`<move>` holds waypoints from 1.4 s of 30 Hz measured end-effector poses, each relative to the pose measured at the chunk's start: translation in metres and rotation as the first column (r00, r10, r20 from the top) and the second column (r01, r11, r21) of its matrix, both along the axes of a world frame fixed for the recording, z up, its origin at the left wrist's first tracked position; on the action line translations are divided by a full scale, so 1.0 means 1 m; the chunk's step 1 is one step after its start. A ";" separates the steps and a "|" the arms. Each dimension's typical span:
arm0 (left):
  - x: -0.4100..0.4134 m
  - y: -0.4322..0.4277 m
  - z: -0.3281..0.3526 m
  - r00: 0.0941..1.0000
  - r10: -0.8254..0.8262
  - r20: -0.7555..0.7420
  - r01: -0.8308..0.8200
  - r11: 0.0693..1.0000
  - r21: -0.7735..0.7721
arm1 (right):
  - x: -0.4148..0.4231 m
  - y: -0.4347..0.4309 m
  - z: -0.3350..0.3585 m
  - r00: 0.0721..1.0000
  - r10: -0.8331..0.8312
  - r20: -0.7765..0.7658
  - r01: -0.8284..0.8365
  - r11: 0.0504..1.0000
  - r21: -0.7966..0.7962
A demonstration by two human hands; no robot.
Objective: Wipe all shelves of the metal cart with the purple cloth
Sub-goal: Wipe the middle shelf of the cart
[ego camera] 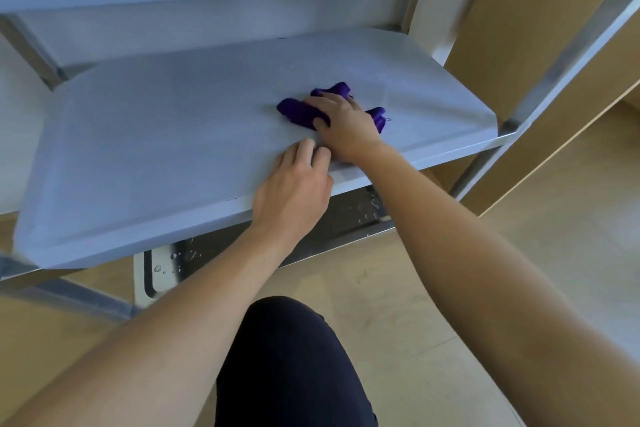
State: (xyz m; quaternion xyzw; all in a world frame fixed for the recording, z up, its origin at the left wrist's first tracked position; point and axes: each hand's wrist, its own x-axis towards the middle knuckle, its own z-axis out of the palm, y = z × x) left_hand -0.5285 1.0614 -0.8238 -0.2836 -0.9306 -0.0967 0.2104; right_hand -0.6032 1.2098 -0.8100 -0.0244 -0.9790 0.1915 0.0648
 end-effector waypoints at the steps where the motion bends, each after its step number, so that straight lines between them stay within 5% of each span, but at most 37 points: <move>1: 0.000 0.000 0.001 1.000 -0.004 0.002 0.004 1.000 -0.008 | 0.000 -0.001 0.001 0.999 0.039 0.000 -0.039 0.999 -0.020; 4: 0.001 0.002 0.001 0.999 0.009 0.044 -0.009 1.000 -0.013 | 0.001 0.034 0.007 0.998 0.060 0.022 -0.059 0.998 -0.027; 12: -0.001 0.008 0.000 0.999 0.018 0.034 -0.018 1.000 -0.001 | -0.018 0.133 0.014 0.908 -0.416 0.054 0.416 0.909 0.013; 19: -0.002 0.005 -0.003 0.999 0.015 -0.042 -0.016 1.000 -0.015 | -0.044 0.016 0.005 0.996 0.083 0.015 -0.083 0.997 -0.002; 23: -0.001 0.007 -0.001 0.996 0.014 -0.085 -0.015 1.000 -0.013 | -0.039 0.041 0.007 0.997 0.082 0.006 -0.082 0.996 0.022; 29: -0.001 0.011 -0.002 0.993 0.035 -0.109 -0.035 0.999 -0.004 | -0.039 0.147 0.015 0.954 -0.293 0.059 0.289 0.955 0.064; 32: -0.002 0.013 -0.001 0.996 0.049 -0.073 -0.050 0.999 -0.015 | -0.056 0.135 0.017 0.928 -0.354 0.114 0.341 0.932 0.121; 37: -0.001 0.012 0.001 0.998 0.063 0.009 -0.063 0.997 -0.039 | -0.082 0.027 0.009 0.995 0.080 0.057 -0.086 0.988 0.125; 42: -0.006 0.013 0.002 0.985 0.079 0.152 -0.086 0.996 0.035 | -0.082 0.023 0.012 0.988 0.133 0.081 -0.136 0.990 0.026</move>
